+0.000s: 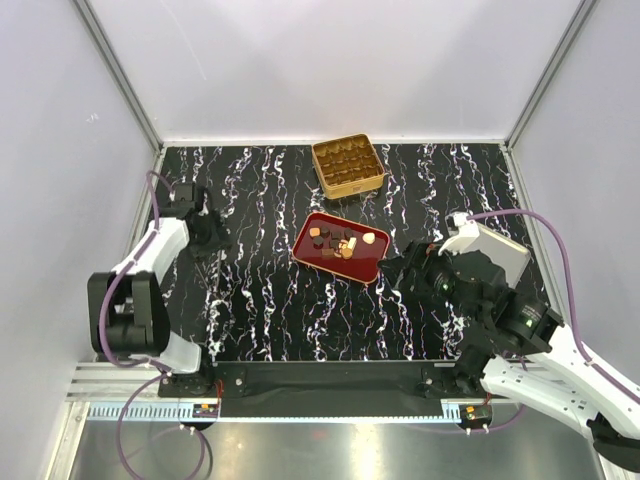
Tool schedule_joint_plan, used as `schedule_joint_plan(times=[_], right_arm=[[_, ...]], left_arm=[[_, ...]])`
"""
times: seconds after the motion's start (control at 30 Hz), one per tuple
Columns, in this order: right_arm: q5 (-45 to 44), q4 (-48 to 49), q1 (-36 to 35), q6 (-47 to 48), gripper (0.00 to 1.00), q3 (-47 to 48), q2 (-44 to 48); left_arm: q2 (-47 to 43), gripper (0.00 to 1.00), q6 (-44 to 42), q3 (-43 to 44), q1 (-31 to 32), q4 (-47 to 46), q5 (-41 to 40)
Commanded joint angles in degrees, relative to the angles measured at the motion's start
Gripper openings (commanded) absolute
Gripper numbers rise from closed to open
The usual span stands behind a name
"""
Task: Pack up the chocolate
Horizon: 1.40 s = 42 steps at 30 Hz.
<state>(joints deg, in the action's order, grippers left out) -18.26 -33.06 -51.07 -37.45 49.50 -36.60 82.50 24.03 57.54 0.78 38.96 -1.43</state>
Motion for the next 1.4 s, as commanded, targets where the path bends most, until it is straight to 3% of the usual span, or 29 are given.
schedule_joint_plan(times=[0.0, 0.17, 0.27, 0.53, 0.77, 0.8, 0.93, 0.97, 1.03, 1.07, 1.23, 1.37], right_arm=[[1.1, 4.1, -0.4, 2.1, 1.00, -0.6, 0.6], [1.4, 6.1, -0.5, 2.4, 1.00, -1.3, 0.4], [2.2, 6.4, -0.5, 2.3, 1.00, -1.0, 0.1], [2.1, 5.8, -0.4, 2.0, 1.00, -1.2, 1.0], [2.4, 4.7, -0.5, 2.0, 1.00, -0.3, 1.3], [2.4, 4.4, -0.5, 1.9, 1.00, -0.3, 1.4], [3.0, 4.0, -0.5, 1.9, 1.00, -0.1, 1.8], [3.0, 3.9, -0.5, 1.9, 1.00, -0.2, 2.0], [3.2, 3.9, -0.4, 2.1, 1.00, -0.3, 2.1], [3.4, 3.9, -0.4, 2.1, 1.00, -0.4, 2.2], [4.2, 4.3, -0.5, 2.6, 1.00, -0.5, 2.0], [4.5, 4.1, -0.5, 3.3, 1.00, -0.3, 2.1]], left_arm=[[4.3, 0.67, 0.1, 3.4, -2.6, -4.2, 3.2], [15.7, 0.55, -0.7, 9.1, -2.8, -2.6, 1.5], [18.0, 0.47, -1.5, 9.3, -2.6, -3.2, 2.5], [17.1, 0.23, -1.3, 7.1, 2.0, -4.9, 4.2], [13.2, 0.17, 1.0, 4.0, 8.6, -5.4, 3.2], [11.6, 0.19, 1.3, 3.5, 9.3, -5.3, 2.8], [6.1, 0.57, 3.3, 1.3, 9.7, -3.5, -1.9], [4.9, 0.71, 4.3, 0.9, 9.7, -3.1, -4.2], [1.3, 0.85, 6.5, -0.5, 9.7, -2.3, -6.4], [0.1, 0.99, 7.5, -1.3, 9.7, -2.2, -8.1], [-4.1, 0.99, 14.4, -9.3, 9.7, -5.3, -12.2], [-2.2, 0.99, 16.3, -13.1, 9.7, -9.8, -11.6]])
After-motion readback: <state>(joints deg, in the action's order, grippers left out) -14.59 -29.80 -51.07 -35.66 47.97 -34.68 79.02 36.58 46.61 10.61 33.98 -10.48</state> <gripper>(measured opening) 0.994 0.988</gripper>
